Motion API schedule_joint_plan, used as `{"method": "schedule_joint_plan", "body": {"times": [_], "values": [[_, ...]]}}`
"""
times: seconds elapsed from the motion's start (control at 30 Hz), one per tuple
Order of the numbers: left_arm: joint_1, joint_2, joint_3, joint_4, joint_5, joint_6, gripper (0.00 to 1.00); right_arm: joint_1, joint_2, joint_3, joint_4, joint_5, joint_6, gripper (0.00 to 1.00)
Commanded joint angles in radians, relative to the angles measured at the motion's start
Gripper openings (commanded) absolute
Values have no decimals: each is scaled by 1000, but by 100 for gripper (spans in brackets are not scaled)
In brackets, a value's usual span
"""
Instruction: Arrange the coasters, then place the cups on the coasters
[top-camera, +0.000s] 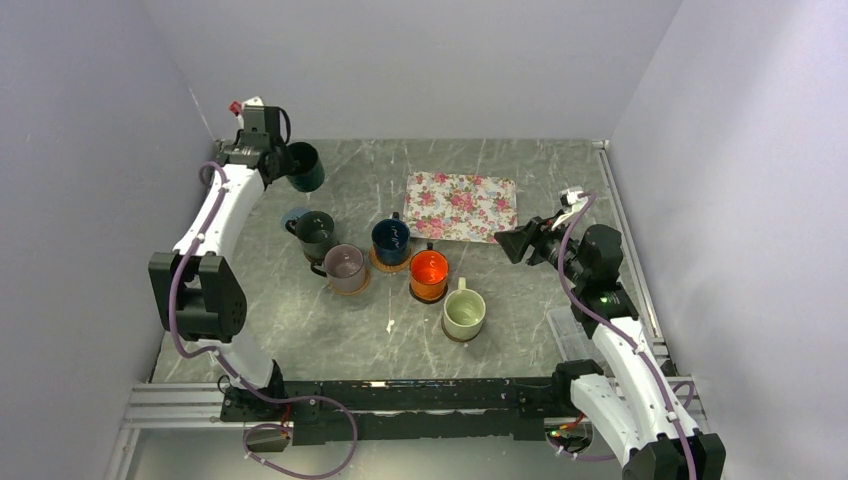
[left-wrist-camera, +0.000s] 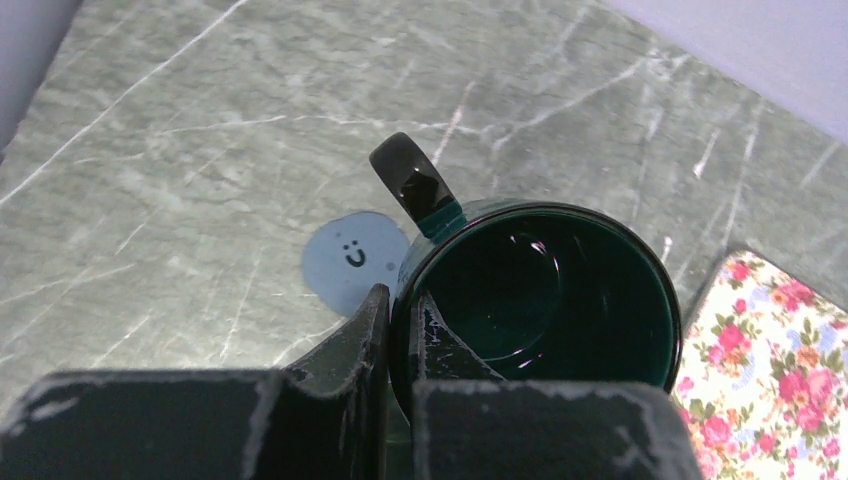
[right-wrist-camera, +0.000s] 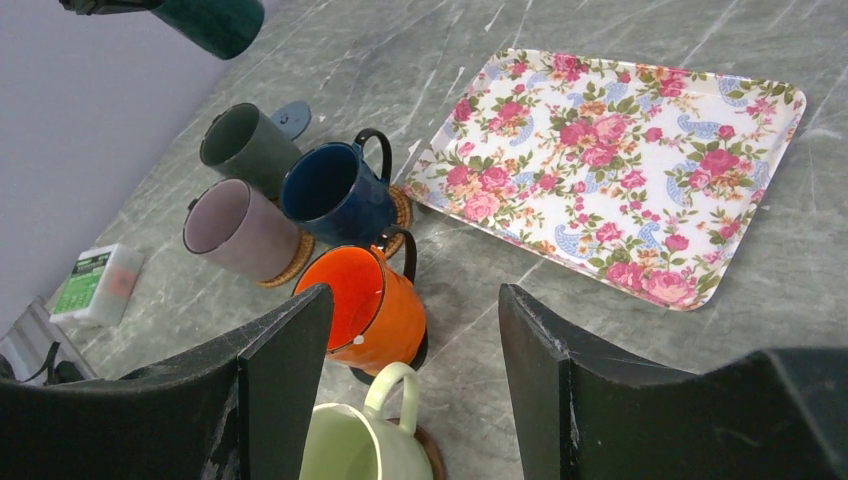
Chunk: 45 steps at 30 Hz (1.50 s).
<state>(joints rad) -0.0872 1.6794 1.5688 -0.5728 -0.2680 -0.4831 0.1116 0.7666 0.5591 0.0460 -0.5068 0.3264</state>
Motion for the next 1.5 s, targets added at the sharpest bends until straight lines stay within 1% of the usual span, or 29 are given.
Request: {"method": "schedule_joint_plan", "body": {"times": [0.0, 0.3, 0.4, 0.97, 1.47], "values": [[30, -18, 8, 14, -37, -77, 3, -4, -1, 22, 25, -19, 8, 66], [33, 25, -16, -38, -159, -156, 3, -4, -10, 19, 20, -30, 14, 66], [33, 36, -36, -34, -177, -169, 3, -4, -12, 15, 26, -37, 19, 66], [56, 133, -46, -19, -109, -173, 3, -3, 0, 4, 38, -53, 34, 66], [63, 182, -25, -66, -102, -159, 3, -4, 0, -8, 41, -46, 45, 66]]}}
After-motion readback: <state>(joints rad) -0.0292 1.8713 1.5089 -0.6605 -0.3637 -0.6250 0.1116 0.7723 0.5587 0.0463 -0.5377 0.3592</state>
